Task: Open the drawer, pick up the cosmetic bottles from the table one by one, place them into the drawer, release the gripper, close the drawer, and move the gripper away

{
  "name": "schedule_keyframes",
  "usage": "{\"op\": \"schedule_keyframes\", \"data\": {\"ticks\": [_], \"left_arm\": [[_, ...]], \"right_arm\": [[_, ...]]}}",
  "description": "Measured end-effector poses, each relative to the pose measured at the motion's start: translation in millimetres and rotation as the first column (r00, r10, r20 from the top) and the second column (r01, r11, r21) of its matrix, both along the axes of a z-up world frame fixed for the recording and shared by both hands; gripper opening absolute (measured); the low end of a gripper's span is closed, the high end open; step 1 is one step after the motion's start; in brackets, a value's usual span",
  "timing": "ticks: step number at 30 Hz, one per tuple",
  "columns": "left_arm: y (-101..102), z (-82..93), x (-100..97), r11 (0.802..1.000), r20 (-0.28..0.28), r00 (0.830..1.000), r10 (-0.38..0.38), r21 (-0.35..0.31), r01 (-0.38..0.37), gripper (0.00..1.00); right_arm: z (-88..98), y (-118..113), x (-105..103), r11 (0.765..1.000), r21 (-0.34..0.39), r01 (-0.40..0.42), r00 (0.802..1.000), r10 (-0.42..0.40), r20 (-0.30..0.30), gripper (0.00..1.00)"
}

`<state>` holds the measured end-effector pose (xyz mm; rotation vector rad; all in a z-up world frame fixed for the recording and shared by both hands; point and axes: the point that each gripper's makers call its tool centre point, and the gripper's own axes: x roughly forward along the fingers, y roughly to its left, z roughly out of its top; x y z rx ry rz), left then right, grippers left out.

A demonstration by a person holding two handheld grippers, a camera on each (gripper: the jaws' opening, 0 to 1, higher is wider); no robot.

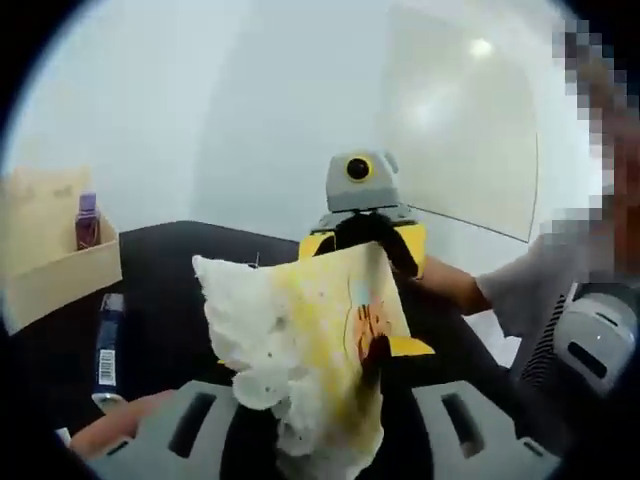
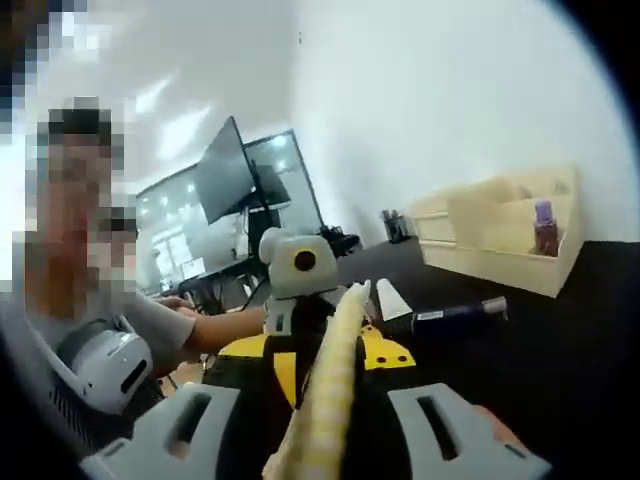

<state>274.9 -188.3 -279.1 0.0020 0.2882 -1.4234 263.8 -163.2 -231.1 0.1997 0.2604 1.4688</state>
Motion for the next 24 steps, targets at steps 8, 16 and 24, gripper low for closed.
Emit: {"op": "schedule_keyframes", "data": {"ticks": [8,16,24], "left_arm": [[4,7.1,0.0,1.000,0.024,1.000,-0.008,-0.013,0.008,0.22],[6,8.5,-1.4,1.000,0.040,0.999,-0.020,-0.013,0.021,0.21],[5,5.9,-4.8,1.000,0.047,0.999,-0.027,-0.006,0.027,0.21]], "right_arm": [[7.5,-29,19,0.997,-0.010,0.075,0.996,-0.075,0.053,0.32],[-8.5,-65,18,0.973,-0.185,0.139,0.990,-0.132,0.046,0.35],[-32.4,-68,19,0.944,-0.289,0.162,0.985,-0.172,-0.011,0.36]]}}
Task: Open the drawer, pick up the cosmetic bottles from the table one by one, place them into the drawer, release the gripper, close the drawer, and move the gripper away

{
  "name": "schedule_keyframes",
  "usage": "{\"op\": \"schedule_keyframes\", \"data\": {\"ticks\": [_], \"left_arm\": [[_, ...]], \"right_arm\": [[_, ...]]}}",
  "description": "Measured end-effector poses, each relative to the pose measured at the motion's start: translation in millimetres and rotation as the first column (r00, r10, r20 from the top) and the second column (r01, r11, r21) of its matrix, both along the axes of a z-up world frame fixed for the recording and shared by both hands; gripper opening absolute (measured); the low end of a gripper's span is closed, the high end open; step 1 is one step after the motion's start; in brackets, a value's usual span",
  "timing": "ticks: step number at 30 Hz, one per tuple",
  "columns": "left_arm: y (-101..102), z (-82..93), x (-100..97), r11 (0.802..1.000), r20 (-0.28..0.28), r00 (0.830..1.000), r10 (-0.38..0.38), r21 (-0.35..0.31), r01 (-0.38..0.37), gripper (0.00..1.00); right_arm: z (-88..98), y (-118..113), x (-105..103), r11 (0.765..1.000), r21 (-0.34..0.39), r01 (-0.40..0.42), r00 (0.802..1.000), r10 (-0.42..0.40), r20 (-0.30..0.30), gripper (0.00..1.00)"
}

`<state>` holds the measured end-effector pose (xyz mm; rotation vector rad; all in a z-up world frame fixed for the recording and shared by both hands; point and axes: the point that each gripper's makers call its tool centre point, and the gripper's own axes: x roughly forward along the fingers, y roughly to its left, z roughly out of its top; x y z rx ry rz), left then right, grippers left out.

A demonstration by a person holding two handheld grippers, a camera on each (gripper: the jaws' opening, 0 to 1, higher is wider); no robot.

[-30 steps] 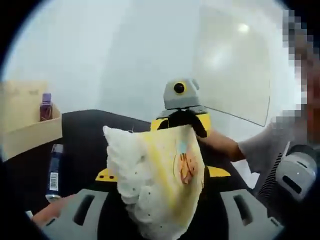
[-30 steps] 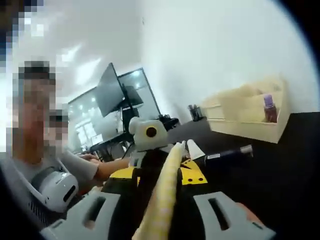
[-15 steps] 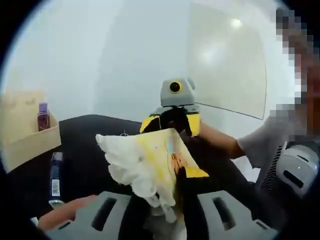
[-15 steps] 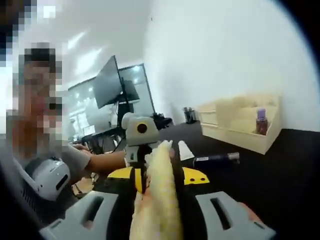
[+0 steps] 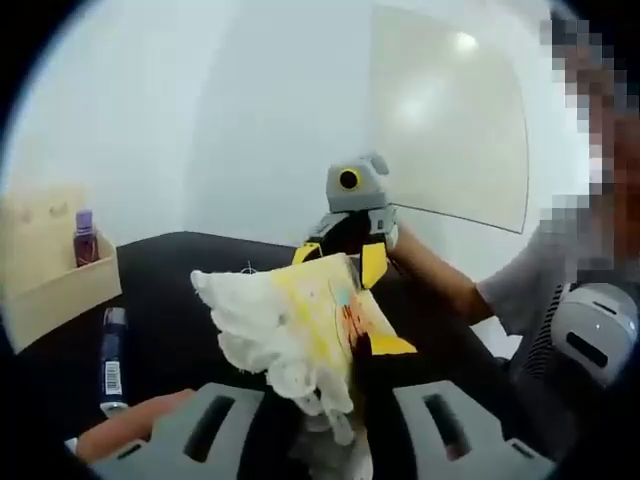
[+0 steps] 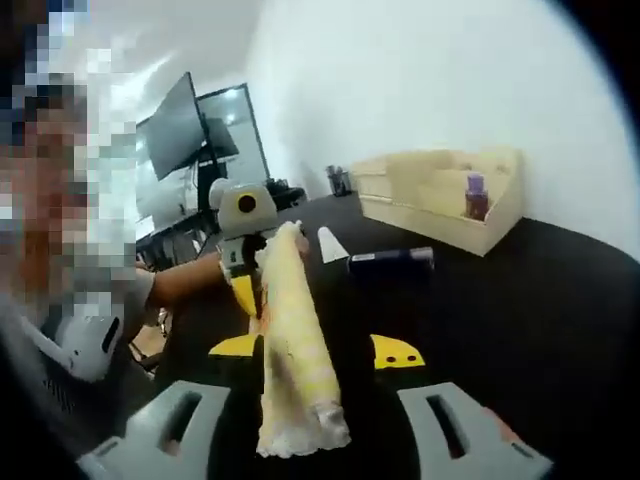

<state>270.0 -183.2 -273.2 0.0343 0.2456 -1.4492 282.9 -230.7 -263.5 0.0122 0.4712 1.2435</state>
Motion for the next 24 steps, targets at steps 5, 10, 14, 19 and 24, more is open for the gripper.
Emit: {"op": "schedule_keyframes", "data": {"ticks": [5,10,14,19,24], "left_arm": [[2,-2.1,-1.3,1.000,-0.004,1.000,-0.001,0.003,0.001,0.21],[3,-2.9,-1.4,1.000,-0.002,1.000,-0.005,0.006,0.005,0.21],[10,2.0,5.8,1.000,-0.017,1.000,0.018,-0.021,-0.018,0.25],[13,8.2,9.4,0.999,-0.028,0.999,0.018,-0.046,-0.019,0.35],[19,22.0,13.1,0.996,-0.021,1.000,0.022,-0.082,-0.023,0.37]], "right_arm": [[-8.9,-2,-15,0.997,-0.022,-0.068,0.994,0.066,-0.089,0.29],[-14.8,-1,-19,0.995,-0.026,-0.093,0.990,0.089,-0.110,0.15],[10.3,9,-16,0.992,0.110,-0.054,0.985,0.071,-0.155,0.09],[24.4,14,-13,0.990,0.143,-0.019,0.989,0.040,-0.145,0.09],[42.8,23,-15,0.989,0.144,-0.015,1.000,0.012,0.022,0.08]]}}
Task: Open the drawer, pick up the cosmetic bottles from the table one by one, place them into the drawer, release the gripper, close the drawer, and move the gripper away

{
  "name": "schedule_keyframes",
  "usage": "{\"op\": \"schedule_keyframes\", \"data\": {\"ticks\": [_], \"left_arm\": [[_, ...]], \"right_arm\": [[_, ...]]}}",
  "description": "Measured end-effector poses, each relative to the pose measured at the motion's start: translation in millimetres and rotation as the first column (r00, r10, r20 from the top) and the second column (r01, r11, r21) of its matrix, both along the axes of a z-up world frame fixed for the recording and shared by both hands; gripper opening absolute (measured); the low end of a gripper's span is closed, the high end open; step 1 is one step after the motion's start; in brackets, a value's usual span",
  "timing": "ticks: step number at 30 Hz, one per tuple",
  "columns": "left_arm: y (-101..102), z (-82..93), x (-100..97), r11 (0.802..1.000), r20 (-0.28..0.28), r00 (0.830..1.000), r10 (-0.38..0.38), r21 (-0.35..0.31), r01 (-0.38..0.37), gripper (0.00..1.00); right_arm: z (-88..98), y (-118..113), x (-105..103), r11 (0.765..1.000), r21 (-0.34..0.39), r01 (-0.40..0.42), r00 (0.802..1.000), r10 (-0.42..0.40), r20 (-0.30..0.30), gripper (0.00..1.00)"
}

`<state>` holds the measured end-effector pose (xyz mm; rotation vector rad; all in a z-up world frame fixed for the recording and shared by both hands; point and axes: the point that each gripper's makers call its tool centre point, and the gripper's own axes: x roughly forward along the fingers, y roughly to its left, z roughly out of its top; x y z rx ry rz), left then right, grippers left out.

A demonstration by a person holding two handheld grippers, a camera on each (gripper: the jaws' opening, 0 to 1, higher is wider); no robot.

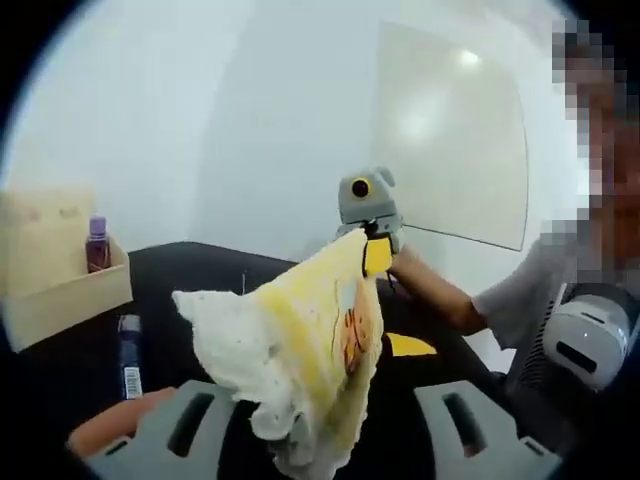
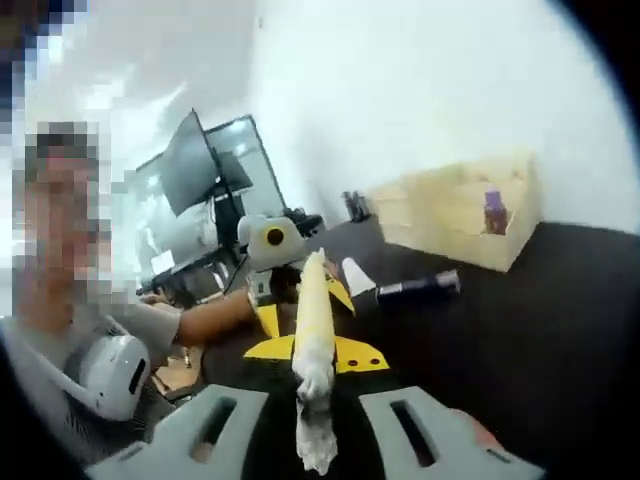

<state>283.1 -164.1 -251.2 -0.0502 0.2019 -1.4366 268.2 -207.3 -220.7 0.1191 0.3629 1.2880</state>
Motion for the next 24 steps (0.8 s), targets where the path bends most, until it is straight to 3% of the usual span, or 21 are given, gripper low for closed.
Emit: {"op": "schedule_keyframes", "data": {"ticks": [1,9,17,21,24], "left_arm": [[1,2.0,1.6,1.000,0.007,1.000,0.007,-0.001,-0.007,0.37],[18,17.9,13.0,0.995,0.124,0.988,0.087,0.033,-0.092,0.41],[36,38.6,15.8,0.987,0.161,0.974,0.162,-0.024,-0.160,0.46],[53,61.5,17.5,0.977,0.183,0.961,0.206,-0.102,-0.190,0.48],[64,78.8,18.4,0.970,0.275,0.931,0.240,-0.113,-0.217,0.52]], "right_arm": [[3.8,2,-1,1.000,0.001,-0.003,1.000,0.003,0.029,0.08],[24.0,20,3,0.997,-0.073,0.008,0.998,-0.004,0.059,0.08],[42.4,41,-3,0.979,-0.200,0.026,0.985,0.009,0.170,0.08],[38.4,46,-5,0.950,-0.311,0.036,0.982,0.024,0.186,0.08],[36.1,55,-5,0.923,-0.382,0.046,0.976,0.040,0.213,0.08]]}}
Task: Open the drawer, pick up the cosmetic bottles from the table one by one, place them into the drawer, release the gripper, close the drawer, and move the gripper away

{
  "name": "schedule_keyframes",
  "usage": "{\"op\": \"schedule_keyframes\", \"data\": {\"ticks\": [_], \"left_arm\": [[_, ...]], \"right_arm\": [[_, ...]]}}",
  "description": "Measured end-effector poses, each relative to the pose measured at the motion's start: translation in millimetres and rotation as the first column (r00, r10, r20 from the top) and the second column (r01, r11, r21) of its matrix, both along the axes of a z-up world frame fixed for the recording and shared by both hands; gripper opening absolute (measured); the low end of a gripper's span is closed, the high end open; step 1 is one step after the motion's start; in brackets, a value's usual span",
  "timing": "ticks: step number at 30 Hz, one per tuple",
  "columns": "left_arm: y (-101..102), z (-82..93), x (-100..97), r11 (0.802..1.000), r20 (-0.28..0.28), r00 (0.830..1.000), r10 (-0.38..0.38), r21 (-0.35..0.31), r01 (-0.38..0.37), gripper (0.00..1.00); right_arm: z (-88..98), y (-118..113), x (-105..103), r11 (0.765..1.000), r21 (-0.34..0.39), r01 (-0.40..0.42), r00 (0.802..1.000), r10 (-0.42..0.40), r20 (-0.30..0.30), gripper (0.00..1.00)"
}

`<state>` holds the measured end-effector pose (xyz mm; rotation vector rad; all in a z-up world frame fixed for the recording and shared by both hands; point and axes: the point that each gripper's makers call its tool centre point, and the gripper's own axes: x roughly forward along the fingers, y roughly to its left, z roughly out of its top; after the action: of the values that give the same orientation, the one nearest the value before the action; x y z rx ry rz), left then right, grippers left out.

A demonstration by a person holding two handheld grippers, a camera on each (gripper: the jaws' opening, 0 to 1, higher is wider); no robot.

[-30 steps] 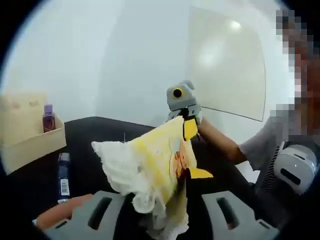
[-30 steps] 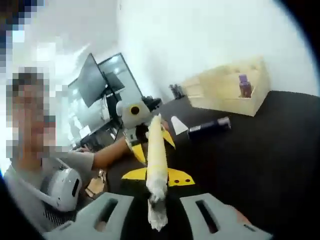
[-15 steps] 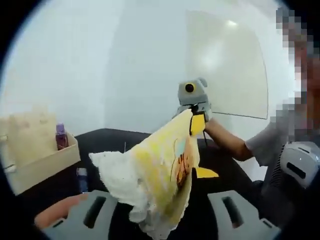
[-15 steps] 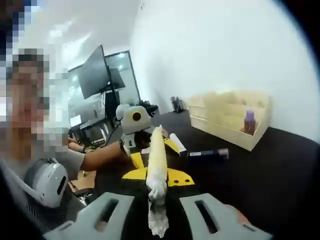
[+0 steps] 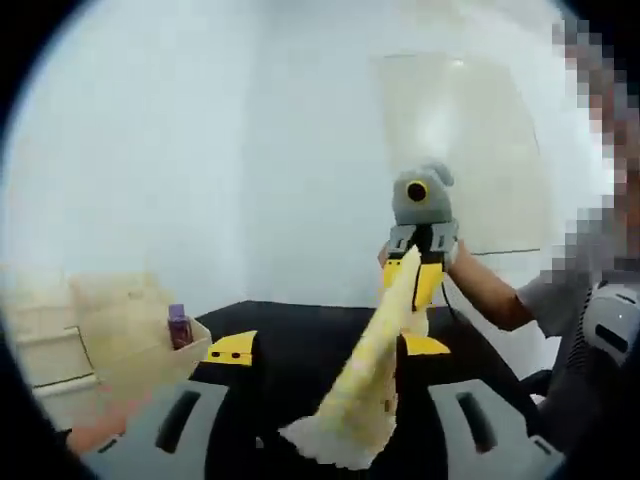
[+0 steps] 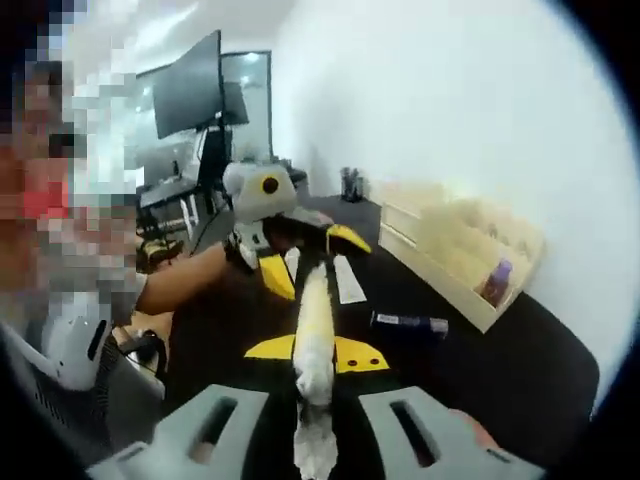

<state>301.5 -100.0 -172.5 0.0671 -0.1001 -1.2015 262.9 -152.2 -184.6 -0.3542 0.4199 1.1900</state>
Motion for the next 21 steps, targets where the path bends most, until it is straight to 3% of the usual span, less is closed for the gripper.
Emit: {"op": "schedule_keyframes", "data": {"ticks": [3,6,9,12,18,21], "left_arm": [[0,13.8,-11.2,0.998,-0.002,0.998,-0.060,-0.033,0.060,0.56],[-2,16.0,-21.3,0.993,-0.019,0.993,-0.115,0.011,0.115,0.62],[-3,8.6,-27.7,0.982,-0.043,0.989,-0.144,0.114,0.148,0.62],[-2,-0.6,-39.0,0.960,-0.093,0.980,-0.177,0.204,0.193,0.61],[2,-30.0,-62.7,0.916,-0.160,0.966,-0.203,0.318,0.245,0.58],[6,-38.8,-70.9,0.910,-0.168,0.964,-0.205,0.331,0.251,0.56]], "right_arm": [[2.5,15,-1,1.000,-0.027,0.005,1.000,-0.005,-0.009,0.08],[10.1,25,-4,0.999,-0.043,-0.016,1.000,0.016,-0.009,0.08],[18.3,35,-12,0.997,-0.054,-0.049,0.999,0.049,-0.015,0.08],[17.8,44,-20,0.988,-0.114,-0.104,0.995,0.104,-0.002,0.08],[10.9,69,-32,0.959,-0.213,-0.188,0.982,0.191,-0.003,0.08],[10.6,85,-38,0.946,-0.241,-0.218,0.975,0.224,-0.002,0.08]]}}
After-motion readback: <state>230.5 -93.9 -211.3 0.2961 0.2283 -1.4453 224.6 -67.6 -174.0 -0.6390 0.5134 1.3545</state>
